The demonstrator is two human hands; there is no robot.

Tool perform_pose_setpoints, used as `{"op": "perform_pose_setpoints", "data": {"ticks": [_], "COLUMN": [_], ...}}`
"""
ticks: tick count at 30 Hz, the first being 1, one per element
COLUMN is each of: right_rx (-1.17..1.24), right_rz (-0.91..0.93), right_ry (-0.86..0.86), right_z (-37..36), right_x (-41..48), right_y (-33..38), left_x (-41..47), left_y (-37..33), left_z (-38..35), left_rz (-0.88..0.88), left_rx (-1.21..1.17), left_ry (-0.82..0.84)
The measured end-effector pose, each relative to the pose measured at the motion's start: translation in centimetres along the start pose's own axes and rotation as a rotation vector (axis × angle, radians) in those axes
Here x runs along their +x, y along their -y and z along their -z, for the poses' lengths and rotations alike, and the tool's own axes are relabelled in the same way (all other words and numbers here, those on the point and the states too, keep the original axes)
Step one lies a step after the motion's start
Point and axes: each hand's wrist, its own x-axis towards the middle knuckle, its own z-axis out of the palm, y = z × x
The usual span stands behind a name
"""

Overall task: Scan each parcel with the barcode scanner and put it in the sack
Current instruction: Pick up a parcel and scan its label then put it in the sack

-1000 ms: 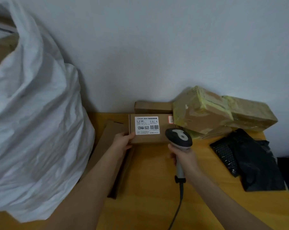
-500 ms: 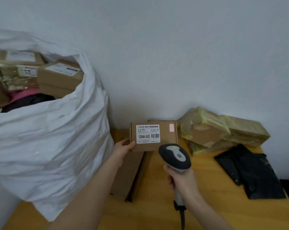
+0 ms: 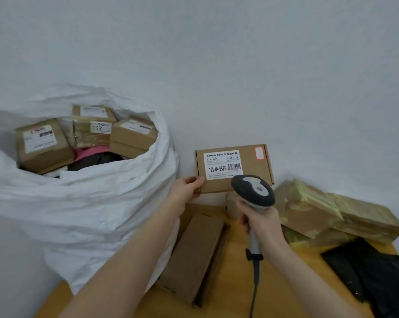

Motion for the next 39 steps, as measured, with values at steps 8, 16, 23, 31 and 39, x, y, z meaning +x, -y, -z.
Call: {"op": "perform_pose_setpoints", "data": {"ticks": [8,16,23,31,39], "right_rx": [0.087,0.125,0.089,0.071,0.029], "right_rz": [0.239,0.217,0.212,0.211,0.175], "right_ry": [0.208,0.372,0.392,0.359,0.326], "right_z": [-10.3,-22.1,-27.5,-29.0,-28.9], "right_x": [3.5,2.9,3.0,4.2,5.2], "right_y": [10.5,12.9,12.2,12.0,11.6], "left_x": [-2.0,-5.4,-2.8,-1.0,3.5], "left_y": [-13.3,-18.0,-16.1,-15.7,-14.7], "left_z": [10.0,27.3,34.0,35.0,34.9], "left_rz": [-0.194,-0.323,-0.181,-0.194,-0.039], "left_rx": [-0.208,-0.271,-0.096,1.376,1.484], "left_ry": [-0.251,-0.787,-0.868,-0.862,-0.262]}}
